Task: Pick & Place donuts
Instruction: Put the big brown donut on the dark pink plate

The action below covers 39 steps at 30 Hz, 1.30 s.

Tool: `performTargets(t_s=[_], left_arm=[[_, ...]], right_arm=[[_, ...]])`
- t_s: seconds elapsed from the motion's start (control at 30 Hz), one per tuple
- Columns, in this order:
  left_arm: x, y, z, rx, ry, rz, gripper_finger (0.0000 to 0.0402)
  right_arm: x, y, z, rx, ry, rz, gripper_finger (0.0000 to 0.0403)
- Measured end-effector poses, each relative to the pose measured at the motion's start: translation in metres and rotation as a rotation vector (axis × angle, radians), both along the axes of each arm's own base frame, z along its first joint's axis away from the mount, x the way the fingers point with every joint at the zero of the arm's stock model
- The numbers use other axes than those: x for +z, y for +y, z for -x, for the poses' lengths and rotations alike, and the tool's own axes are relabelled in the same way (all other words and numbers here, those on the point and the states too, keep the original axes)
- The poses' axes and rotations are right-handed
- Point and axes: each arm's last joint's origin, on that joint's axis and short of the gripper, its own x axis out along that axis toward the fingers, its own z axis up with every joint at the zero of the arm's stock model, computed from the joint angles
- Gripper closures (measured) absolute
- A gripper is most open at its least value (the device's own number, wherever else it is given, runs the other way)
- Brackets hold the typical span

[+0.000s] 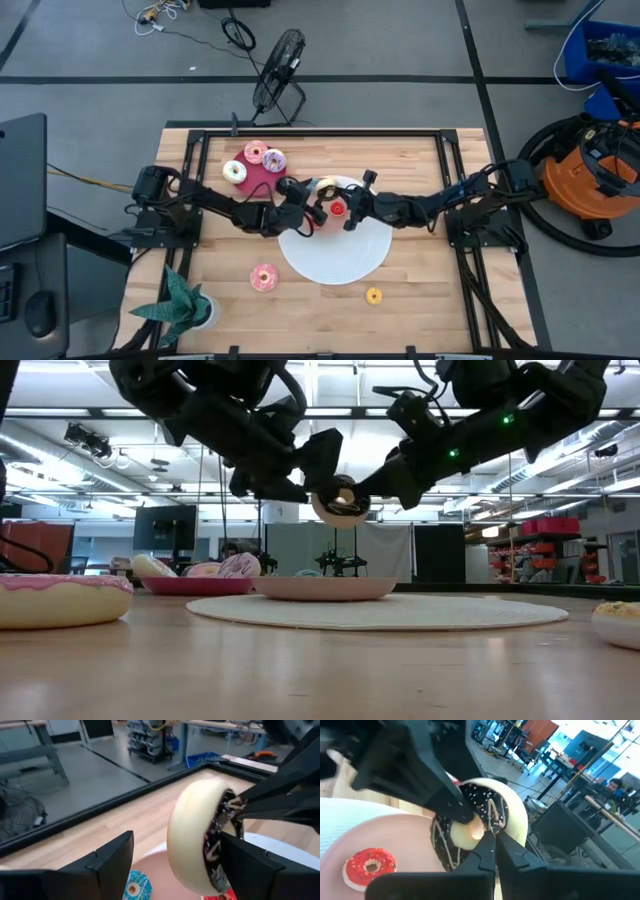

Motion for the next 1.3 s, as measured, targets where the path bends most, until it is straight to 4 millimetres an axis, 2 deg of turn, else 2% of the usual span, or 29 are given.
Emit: performTargets(t_s=[0.23, 0.33, 0.47, 0.67, 0.73, 0.77, 0.97, 1.13, 1.3], left_arm=[[-0.002, 0.004, -0.001, -0.08, 0.027, 0.018, 0.012], [-0.002, 0.003, -0.002, -0.144, 0.045, 0.026, 0.014], [-0.003, 0.002, -0.003, -0.163, 0.054, 0.023, 0.02], [-0.003, 0.001, -0.003, -0.189, 0.108, -0.026, 0.0337], [-0.004, -0.001, -0.002, -0.201, 0.14, -0.045, 0.0375], [-0.004, -0.001, -0.002, -0.207, 0.156, -0.052, 0.0382], [0.002, -0.002, 0.016, -0.175, 0.264, 0.014, 0.0377], [0.017, 0.002, 0.05, -0.063, 0.352, 0.129, 0.0383], [0.032, 0.011, 0.096, 0.13, 0.42, 0.27, 0.038]], right_arm=[[0.001, 0.007, 0.0, 0.027, 0.004, 0.026, 0.0401], [0.001, 0.007, 0.0, 0.034, 0.007, 0.025, 0.0401], [0.001, 0.007, 0.0, 0.034, 0.008, 0.025, 0.0401], [-0.001, 0.007, 0.0, 0.029, 0.01, 0.001, 0.0387], [-0.002, 0.007, 0.001, 0.031, 0.021, 0.002, 0.0369], [-0.002, 0.007, 0.001, 0.029, 0.029, 0.005, 0.0357], [0.007, 0.004, 0.01, -0.051, 0.055, 0.007, 0.0238], [0.008, 0.004, 0.019, -0.044, 0.11, -0.075, 0.0156], [0.0, 0.008, 0.025, -0.02, 0.191, -0.168, 0.0125]])
